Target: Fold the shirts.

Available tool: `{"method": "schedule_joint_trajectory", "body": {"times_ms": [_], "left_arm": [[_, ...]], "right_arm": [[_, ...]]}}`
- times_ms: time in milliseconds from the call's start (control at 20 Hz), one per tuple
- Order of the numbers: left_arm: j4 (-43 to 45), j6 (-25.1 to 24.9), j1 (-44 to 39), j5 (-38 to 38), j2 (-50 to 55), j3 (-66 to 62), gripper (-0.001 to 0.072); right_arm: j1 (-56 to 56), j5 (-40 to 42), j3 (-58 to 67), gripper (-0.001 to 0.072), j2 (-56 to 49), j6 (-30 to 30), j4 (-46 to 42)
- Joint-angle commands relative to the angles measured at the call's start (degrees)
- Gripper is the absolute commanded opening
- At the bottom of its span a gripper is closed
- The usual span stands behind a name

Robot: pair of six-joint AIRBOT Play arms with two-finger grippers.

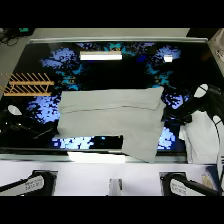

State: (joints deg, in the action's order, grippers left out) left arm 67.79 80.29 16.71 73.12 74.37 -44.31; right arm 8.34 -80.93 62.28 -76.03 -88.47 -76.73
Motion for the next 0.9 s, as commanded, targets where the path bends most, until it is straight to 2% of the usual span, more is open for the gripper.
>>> {"method": "schedule_joint_trajectory", "body": {"times_ms": [0,300,350,400,450,500,550,600,850], "left_arm": [[-3.5,-0.1,0.0,-2.6,0.1,1.6,0.0502],[-6.4,-0.7,0.0,-4.4,1.8,2.7,0.0532],[-8.3,-1.6,0.0,-5.1,1.8,2.7,0.0472],[-9.3,-1.6,0.0,-5.6,1.8,2.7,0.0331],[-9.7,-1.1,0.0,-6.1,1.8,2.7,0.0253],[-9.8,-0.6,0.0,-6.4,1.8,2.7,0.0208],[-9.8,-1.2,0.0,-6.3,1.7,2.7,0.0084],[-9.8,-1.5,0.0,-6.3,1.6,2.7,0.0041],[-9.8,-4.3,0.0,-5.2,1.3,2.7,0.004]], "right_arm": [[0.0,0.2,-1.0,0.0479,0.7,0.3,0.3],[0.0,-0.3,-1.0,0.0479,0.7,0.4,0.3],[0.0,-0.4,-1.0,0.0479,0.7,0.4,0.3],[0.0,-0.5,-1.0,0.0479,0.7,0.4,0.3],[0.0,-0.7,-1.0,0.0479,0.7,0.4,0.2],[0.0,-1.2,-1.1,0.0479,0.7,0.4,0.2],[0.0,-2.1,-1.4,0.0479,0.8,0.4,0.2],[0.0,-2.8,-2.4,0.0479,1.1,0.5,0.2],[0.0,2.0,-14.2,0.0479,4.0,1.0,1.9]]}}
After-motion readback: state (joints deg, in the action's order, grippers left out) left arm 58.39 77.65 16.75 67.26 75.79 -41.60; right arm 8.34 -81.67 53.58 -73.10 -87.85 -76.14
